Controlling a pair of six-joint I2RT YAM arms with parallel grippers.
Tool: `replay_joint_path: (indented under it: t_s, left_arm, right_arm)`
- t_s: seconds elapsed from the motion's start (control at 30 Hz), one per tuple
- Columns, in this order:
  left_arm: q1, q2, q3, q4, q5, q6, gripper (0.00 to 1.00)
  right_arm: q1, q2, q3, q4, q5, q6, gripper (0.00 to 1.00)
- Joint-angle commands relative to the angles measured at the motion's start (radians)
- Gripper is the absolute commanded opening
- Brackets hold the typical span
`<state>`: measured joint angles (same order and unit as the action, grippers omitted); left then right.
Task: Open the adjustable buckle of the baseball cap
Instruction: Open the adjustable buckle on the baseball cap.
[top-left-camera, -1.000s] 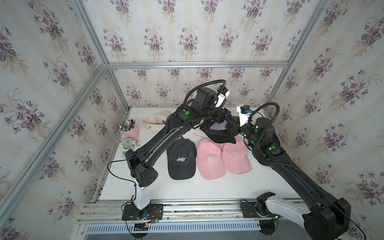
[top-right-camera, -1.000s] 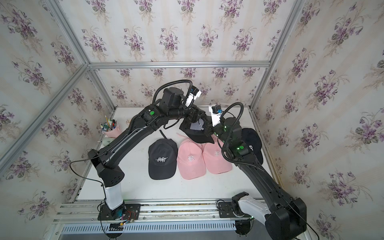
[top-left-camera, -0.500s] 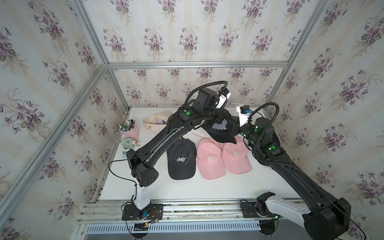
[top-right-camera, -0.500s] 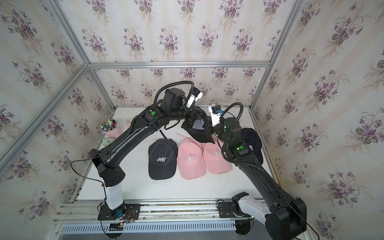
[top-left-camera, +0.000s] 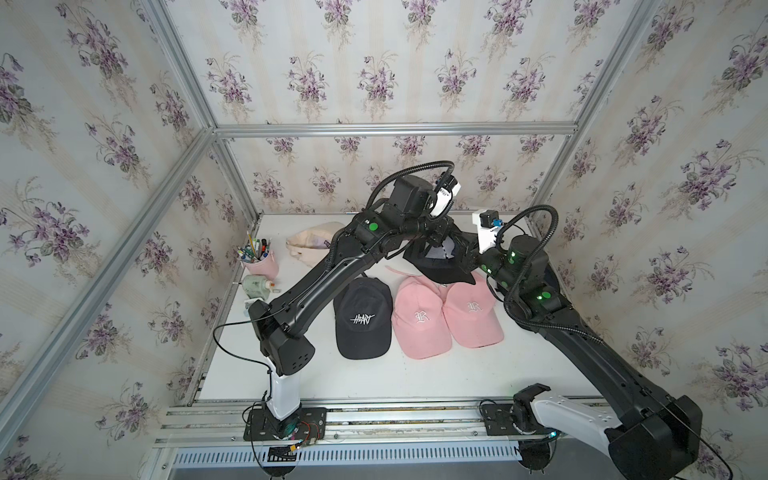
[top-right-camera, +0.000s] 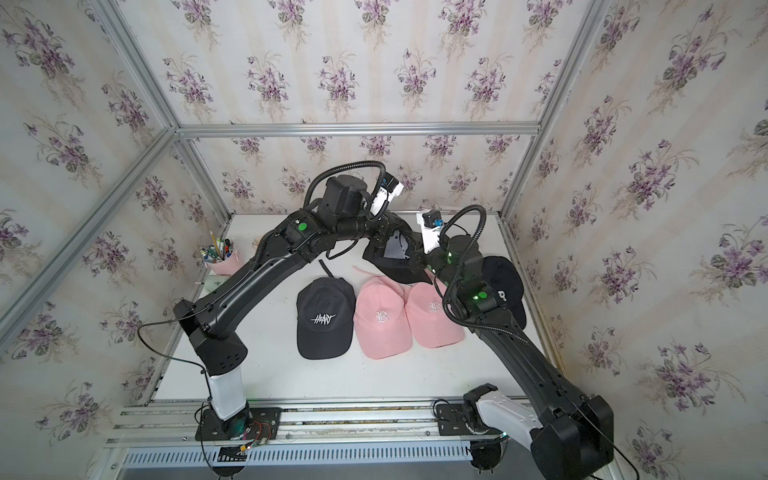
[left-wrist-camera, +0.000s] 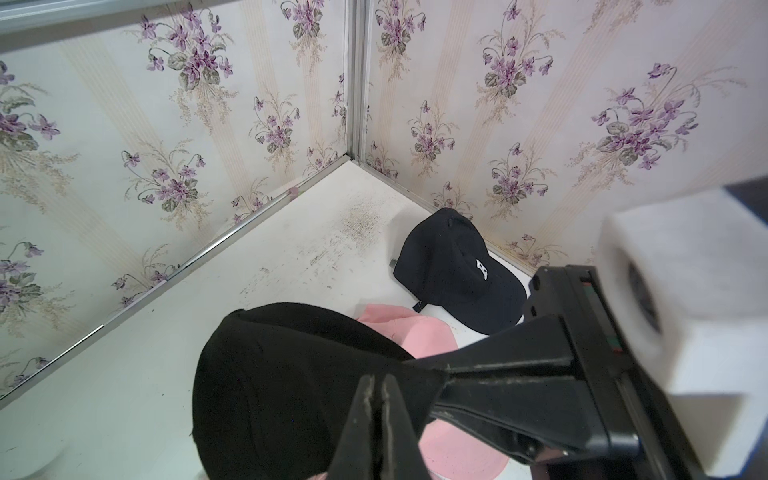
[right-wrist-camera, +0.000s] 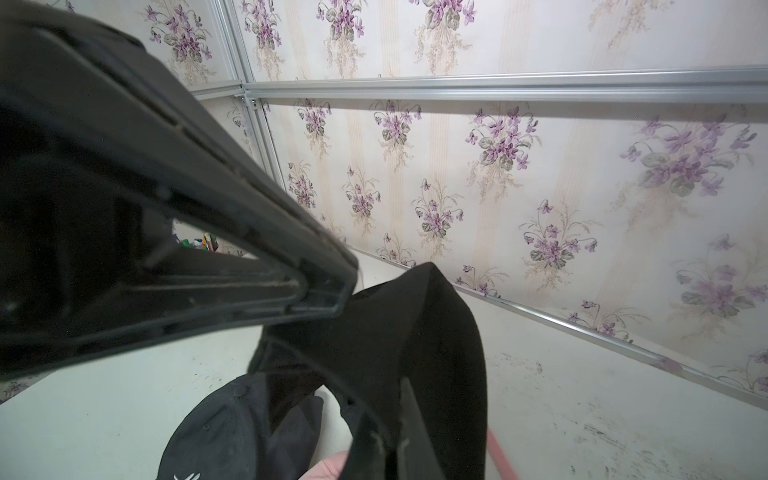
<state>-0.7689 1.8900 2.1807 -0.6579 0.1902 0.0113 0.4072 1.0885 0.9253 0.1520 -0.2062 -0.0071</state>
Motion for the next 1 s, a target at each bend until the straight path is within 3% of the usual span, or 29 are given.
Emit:
replay_joint_path:
  t_s: [0.0,0.43,0.63,0.8,0.97]
  left_arm:
    - [0.002,-0.02,-0.015,0.017,-0.024,0.011,0.0]
    - [0.003,-0.11,-0.13,0.1,-0.092,0.002,0.0]
    - [0.003,-0.118,-0.154,0.113,-0.069,-0.008,0.0]
    - [0.002,-0.121,-0.153,0.115,-0.053,-0.012,0.12]
    - [0.003,-0.15,-0.181,0.139,-0.042,0.012,0.33]
  right_arm:
    - [0.001,-0.011,0.0,0.017,0.011,0.003,0.0]
    - [0.0,-0.049,-0.016,0.041,0.031,0.038,0.0]
    - [0.0,-0.045,-0.008,0.037,0.001,0.054,0.0]
    - [-0.001,-0.037,-0.003,0.038,-0.018,0.065,0.0]
    - [-0.001,-0.02,0.008,0.026,-0.031,0.069,0.0]
